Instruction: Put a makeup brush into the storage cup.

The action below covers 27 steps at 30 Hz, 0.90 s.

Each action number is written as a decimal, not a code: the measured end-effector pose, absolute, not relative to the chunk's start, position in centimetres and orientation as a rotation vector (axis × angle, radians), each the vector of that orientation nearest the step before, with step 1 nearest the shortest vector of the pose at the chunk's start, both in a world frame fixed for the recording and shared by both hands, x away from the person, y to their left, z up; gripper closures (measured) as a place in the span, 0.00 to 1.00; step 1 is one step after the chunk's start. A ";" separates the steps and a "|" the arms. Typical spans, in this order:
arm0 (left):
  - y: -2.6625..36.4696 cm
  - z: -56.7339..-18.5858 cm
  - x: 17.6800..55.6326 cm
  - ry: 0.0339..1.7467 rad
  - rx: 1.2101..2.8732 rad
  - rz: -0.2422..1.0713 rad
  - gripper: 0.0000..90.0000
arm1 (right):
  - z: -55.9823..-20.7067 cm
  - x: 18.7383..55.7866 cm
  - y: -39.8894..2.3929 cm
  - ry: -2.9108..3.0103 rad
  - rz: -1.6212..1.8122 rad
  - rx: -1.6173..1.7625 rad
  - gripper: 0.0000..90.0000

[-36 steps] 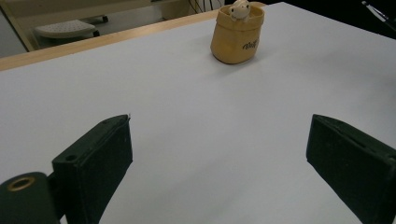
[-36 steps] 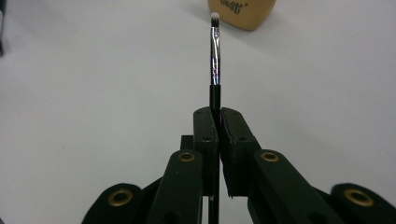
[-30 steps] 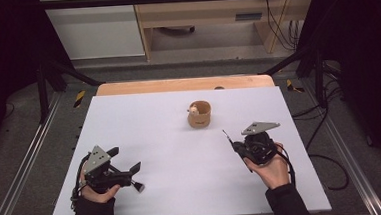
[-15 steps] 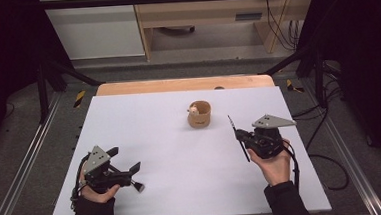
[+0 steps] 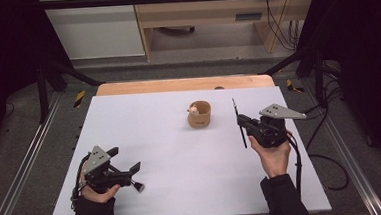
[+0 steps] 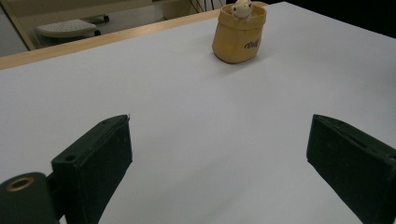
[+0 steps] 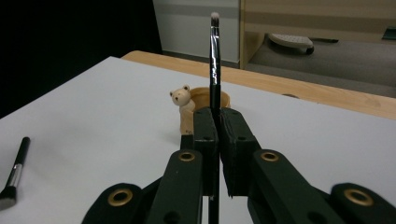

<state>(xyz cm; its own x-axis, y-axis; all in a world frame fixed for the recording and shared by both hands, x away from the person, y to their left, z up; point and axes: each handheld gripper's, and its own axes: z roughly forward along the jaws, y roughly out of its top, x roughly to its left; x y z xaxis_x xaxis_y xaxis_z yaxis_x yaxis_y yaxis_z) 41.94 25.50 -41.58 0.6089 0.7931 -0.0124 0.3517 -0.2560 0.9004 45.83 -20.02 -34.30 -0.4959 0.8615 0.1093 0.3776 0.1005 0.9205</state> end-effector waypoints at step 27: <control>25.6 -41.7 42.0 0.927 1.844 0.560 0.07 | -33.6 48.2 -20.1 1.769 1.496 1.232 0.95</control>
<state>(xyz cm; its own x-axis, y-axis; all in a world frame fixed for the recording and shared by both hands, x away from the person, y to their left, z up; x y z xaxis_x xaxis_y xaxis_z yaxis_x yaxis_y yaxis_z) 41.99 25.59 -41.68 0.6054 0.7957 -0.0183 0.3538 -0.2485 0.9017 48.18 -20.06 -33.61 -0.4573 0.8736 0.1665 0.3094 -0.0193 0.9507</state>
